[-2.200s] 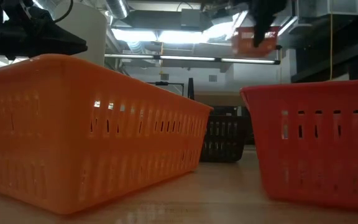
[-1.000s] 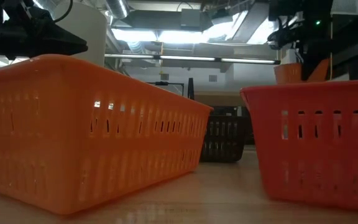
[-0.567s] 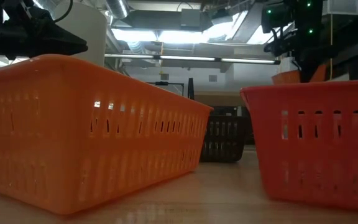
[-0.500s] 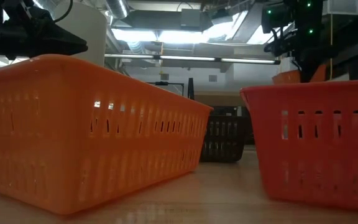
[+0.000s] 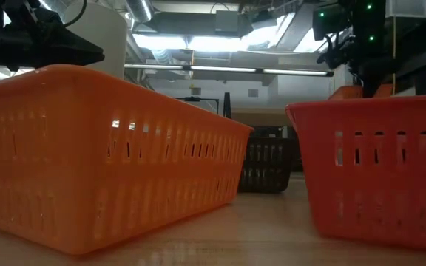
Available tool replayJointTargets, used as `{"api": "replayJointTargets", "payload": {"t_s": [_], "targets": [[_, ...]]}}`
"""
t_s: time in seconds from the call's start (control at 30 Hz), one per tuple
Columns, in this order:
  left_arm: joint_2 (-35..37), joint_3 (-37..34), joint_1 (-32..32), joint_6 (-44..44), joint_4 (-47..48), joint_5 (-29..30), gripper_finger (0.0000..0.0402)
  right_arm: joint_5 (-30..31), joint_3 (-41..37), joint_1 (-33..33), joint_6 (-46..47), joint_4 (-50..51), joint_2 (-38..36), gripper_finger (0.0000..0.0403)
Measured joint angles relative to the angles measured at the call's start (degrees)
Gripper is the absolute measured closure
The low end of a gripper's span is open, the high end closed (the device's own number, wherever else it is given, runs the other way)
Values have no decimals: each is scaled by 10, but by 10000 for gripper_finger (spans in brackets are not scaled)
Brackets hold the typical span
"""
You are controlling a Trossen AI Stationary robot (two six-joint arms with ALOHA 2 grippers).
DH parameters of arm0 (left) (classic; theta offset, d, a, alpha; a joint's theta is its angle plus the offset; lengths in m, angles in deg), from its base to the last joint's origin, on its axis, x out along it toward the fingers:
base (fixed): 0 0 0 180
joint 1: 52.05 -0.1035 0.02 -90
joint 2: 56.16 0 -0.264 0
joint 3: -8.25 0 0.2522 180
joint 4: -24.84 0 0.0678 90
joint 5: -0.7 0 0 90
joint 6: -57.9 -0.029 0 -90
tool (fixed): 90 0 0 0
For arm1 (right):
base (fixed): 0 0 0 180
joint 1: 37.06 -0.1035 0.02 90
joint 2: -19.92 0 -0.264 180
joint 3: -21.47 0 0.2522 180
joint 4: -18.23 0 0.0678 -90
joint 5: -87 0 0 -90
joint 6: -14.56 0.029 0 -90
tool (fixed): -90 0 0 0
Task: Stack baskets on shelf by color
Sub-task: Put the middle orange basket on the shelf, then put the bottom black basket on the shelf
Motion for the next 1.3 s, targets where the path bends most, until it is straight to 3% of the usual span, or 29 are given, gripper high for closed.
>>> {"api": "replayJointTargets", "payload": {"t_s": [0.3, 0.87, 1.13, 1.23, 1.3], "targets": [[0, 0, 0, 0, 0, 0, 360, 61, 0, -1, 43, 34, -7, 273], [0, 0, 0, 0, 1, 0, 360, 57, 2, -35, 74, 51, -9, 273], [0, 0, 0, 0, 1, 0, 360, 56, 84, -81, 121, 85, -9, 273], [0, 0, 0, 0, 1, 0, 360, 24, 124, -96, 183, 109, -10, 273], [0, 0, 0, 0, 1, 0, 360, -57, 143, -105, 240, 104, -14, 273]]}}
